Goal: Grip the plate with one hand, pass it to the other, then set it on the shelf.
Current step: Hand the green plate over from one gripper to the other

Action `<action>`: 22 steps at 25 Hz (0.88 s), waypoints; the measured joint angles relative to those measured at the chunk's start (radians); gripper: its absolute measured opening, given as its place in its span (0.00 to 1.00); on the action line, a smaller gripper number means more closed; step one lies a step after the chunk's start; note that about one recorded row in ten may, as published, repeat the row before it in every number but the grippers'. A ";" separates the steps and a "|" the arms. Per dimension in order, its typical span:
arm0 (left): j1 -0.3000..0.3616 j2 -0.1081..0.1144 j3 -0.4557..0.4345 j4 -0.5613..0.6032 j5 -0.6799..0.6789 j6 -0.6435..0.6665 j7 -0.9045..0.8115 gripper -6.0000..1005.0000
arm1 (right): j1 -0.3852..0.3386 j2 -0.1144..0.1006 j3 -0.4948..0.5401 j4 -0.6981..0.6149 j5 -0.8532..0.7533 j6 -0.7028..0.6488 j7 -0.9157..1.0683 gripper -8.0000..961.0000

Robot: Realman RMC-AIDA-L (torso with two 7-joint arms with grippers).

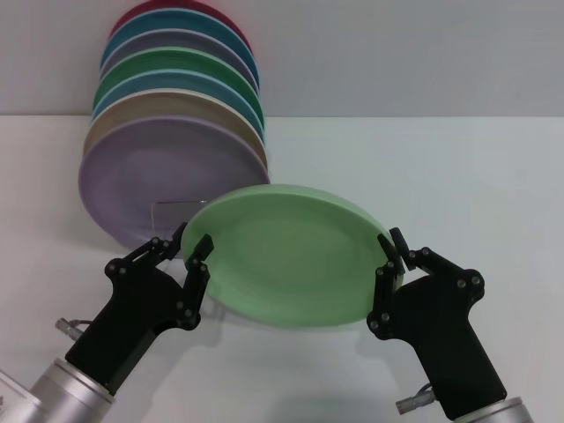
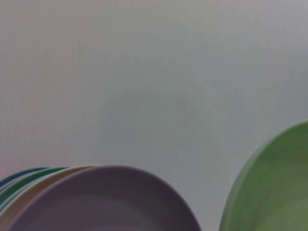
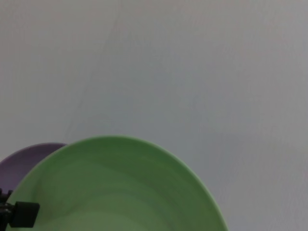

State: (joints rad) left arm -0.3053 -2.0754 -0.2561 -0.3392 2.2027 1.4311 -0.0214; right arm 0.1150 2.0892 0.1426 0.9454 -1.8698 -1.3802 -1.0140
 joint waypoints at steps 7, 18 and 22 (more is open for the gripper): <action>-0.002 0.000 0.000 0.000 -0.001 0.000 0.001 0.16 | 0.002 0.000 0.000 -0.002 0.000 -0.001 0.000 0.12; -0.002 0.000 -0.012 0.000 0.002 0.000 0.001 0.10 | 0.003 0.000 0.001 -0.003 0.000 0.000 0.000 0.13; 0.002 0.000 -0.023 0.001 0.001 -0.002 0.001 0.09 | 0.000 0.000 0.000 -0.005 -0.001 -0.006 0.000 0.13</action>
State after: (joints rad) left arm -0.3034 -2.0755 -0.2786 -0.3378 2.2032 1.4295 -0.0203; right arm 0.1150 2.0895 0.1427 0.9408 -1.8704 -1.3861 -1.0140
